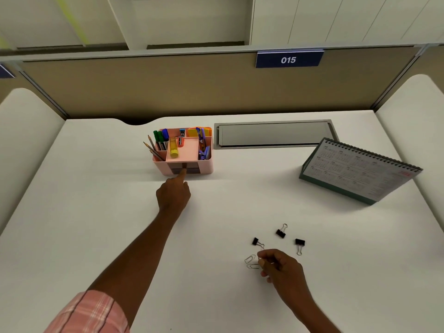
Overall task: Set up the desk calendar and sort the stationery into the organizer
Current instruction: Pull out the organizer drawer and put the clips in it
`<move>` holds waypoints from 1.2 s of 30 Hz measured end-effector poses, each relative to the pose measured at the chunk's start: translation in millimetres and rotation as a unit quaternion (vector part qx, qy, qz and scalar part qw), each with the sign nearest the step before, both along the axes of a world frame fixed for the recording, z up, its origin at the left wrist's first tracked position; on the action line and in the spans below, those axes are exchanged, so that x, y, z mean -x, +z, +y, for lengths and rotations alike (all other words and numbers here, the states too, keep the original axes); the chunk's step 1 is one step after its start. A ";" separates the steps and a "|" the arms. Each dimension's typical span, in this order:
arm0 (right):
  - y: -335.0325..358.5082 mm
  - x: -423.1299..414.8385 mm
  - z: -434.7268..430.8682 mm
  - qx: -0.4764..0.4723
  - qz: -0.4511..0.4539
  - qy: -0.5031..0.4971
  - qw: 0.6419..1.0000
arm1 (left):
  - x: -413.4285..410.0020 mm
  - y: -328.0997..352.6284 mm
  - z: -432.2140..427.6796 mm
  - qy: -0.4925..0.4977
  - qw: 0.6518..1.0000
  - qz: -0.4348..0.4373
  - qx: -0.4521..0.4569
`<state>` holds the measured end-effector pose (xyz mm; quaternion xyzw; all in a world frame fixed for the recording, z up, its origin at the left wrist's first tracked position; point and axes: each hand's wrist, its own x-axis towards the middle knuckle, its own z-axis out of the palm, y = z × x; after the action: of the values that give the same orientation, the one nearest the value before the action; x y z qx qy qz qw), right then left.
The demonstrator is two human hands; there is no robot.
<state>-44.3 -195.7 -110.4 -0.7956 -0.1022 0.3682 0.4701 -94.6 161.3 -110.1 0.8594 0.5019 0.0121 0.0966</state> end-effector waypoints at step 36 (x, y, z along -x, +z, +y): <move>-44.1 -91.4 8.3 0.199 -0.440 0.267 0.834 | 48.6 -5.2 -40.0 -0.021 1.000 -0.009 0.005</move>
<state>47.2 -187.4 -154.4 -0.8917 -0.4312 0.1028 0.0910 -143.2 121.2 -115.3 0.8692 0.4828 0.0153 0.1055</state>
